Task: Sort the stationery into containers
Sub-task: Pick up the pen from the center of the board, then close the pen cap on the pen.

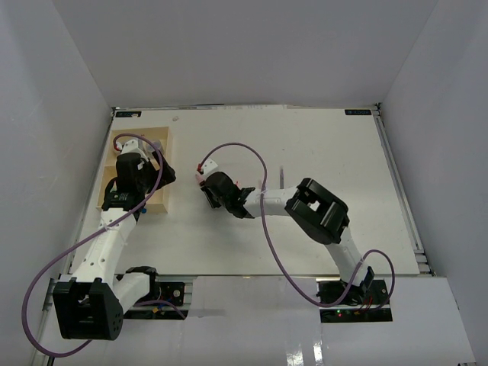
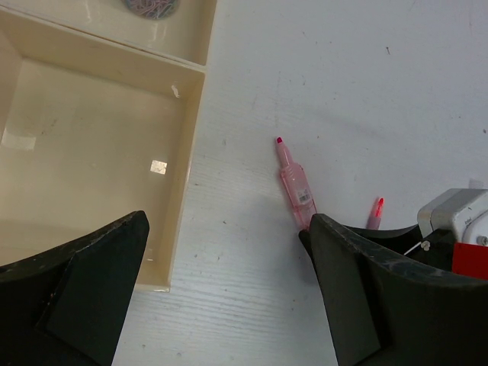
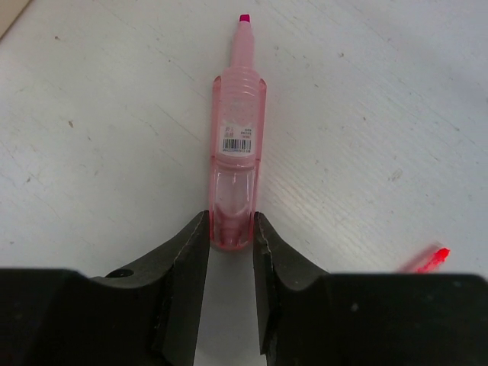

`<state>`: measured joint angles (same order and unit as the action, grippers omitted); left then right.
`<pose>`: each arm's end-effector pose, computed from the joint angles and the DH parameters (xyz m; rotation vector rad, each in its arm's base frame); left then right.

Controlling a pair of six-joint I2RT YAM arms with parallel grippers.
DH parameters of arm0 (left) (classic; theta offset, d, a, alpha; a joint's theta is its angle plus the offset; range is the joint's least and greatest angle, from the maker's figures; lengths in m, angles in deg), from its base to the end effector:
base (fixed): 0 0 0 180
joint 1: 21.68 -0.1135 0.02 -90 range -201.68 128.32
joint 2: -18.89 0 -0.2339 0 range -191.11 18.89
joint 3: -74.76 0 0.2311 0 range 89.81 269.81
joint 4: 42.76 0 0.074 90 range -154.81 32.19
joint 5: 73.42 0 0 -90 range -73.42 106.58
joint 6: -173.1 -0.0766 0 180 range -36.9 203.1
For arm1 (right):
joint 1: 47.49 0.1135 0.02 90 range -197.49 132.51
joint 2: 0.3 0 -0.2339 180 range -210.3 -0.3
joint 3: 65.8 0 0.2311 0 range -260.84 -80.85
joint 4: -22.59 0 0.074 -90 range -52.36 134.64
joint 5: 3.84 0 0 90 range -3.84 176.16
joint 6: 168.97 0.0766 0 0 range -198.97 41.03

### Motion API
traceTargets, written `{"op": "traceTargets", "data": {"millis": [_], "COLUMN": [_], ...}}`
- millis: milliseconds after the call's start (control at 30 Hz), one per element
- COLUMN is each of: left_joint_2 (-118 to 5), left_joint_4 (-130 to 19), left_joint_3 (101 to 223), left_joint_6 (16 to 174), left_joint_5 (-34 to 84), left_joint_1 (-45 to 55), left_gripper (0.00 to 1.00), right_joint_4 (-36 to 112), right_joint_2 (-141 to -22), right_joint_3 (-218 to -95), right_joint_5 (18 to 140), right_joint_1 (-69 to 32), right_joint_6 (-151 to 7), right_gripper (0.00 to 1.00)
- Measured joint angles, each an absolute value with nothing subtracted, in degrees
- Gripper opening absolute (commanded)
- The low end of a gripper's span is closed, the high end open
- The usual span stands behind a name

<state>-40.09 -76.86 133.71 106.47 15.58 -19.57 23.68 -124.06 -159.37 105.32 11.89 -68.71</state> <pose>0.2551 -0.0081 0.2293 -0.4113 2.1367 -0.2359 0.2635 0.3958 0.1158 -0.6905 1.9900 0.3830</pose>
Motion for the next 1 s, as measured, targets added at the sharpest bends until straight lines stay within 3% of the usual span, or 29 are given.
{"op": "traceTargets", "data": {"millis": [167, 600, 1000], "left_joint_2": [-40.1, -40.1, -39.9], "left_joint_4": [-76.8, -76.4, -72.2], "left_joint_3": [133.7, 133.7, 132.3], "left_joint_6": [106.5, 106.5, 109.2], "left_joint_5": [15.8, 20.7, 37.4], "left_joint_1": [-19.6, -19.6, -19.6], "left_gripper": [0.98, 0.98, 0.98], "right_joint_4": [23.6, 33.3, 43.1], "right_joint_2": [-121.0, -106.2, -95.2], "right_joint_3": [-155.3, -151.6, -151.4], "right_joint_5": [105.3, 104.9, 103.3], "right_joint_1": [11.9, 11.9, 11.9], "right_joint_6": [-70.2, -73.6, -74.9], "right_gripper": [0.26, 0.26, 0.25]}}
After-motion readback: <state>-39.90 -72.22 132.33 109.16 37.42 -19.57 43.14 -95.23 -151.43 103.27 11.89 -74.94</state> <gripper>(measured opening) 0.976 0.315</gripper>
